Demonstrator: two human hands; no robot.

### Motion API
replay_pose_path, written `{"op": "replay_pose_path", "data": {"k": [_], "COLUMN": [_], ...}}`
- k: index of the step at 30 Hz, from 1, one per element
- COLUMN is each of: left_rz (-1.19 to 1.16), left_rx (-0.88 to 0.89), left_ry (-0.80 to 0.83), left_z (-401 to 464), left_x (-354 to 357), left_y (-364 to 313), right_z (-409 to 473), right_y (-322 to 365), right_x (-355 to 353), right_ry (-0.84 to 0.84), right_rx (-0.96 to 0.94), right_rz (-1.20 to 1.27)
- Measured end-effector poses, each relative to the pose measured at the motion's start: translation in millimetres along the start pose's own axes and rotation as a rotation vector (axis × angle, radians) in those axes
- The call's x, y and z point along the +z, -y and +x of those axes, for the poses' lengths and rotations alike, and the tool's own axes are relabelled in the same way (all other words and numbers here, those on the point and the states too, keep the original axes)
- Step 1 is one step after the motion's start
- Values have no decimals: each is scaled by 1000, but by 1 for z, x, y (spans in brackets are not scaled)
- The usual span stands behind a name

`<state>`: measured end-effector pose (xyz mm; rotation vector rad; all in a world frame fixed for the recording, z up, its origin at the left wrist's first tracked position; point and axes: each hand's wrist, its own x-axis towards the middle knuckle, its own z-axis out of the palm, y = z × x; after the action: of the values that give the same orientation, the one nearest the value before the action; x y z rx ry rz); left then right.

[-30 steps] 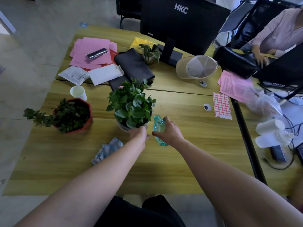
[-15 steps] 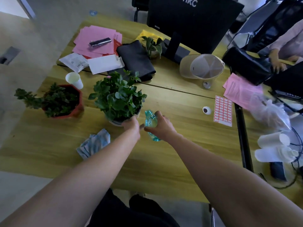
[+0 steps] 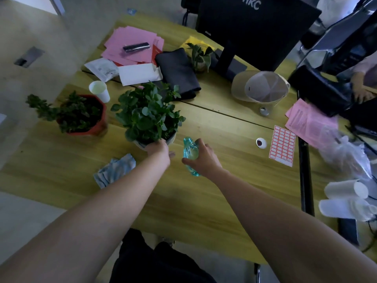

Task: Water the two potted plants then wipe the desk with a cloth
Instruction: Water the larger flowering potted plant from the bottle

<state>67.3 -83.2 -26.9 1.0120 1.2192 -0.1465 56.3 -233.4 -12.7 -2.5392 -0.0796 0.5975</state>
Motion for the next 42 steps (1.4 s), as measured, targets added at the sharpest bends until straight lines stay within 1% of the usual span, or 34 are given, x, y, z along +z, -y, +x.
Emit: {"op": "replay_pose_path", "data": {"k": [4, 9, 12, 15, 19, 20, 21, 24, 27, 29, 33, 37, 42], "left_rz": [10, 32, 93, 165, 79, 88, 148, 431, 545, 518, 373, 317, 311], "left_rx": [19, 64, 82, 92, 154, 186, 231, 366, 357, 299, 177, 162, 168], "left_ry": [33, 207, 285, 303, 310, 306, 281, 188, 100, 59, 3, -16, 16], "left_z": [9, 22, 26, 31, 36, 34, 30, 16, 11, 11, 9, 15, 15], "left_x": [-12, -33, -47, -56, -62, -62, -60, -52, -38, -28, -15, -14, -16], "left_y": [-13, -40, -58, -63, -46, -39, -30, -6, 1, -4, -20, -25, -25], "right_z": [1, 2, 2, 2, 3, 4, 4, 7, 9, 10, 11, 12, 17], "right_y": [0, -1, 0, 2, 7, 8, 10, 17, 23, 25, 29, 32, 37], "right_x": [0, 4, 6, 10, 13, 14, 14, 15, 15, 16, 17, 19, 18], "right_ry": [14, 33, 41, 47, 52, 50, 46, 38, 20, 17, 14, 20, 32], "right_rx": [-4, 16, 30, 45, 64, 66, 67, 75, 95, 106, 115, 115, 105], "right_rz": [7, -12, -20, -36, -31, -33, -33, -37, -57, -68, -90, -95, -108]}}
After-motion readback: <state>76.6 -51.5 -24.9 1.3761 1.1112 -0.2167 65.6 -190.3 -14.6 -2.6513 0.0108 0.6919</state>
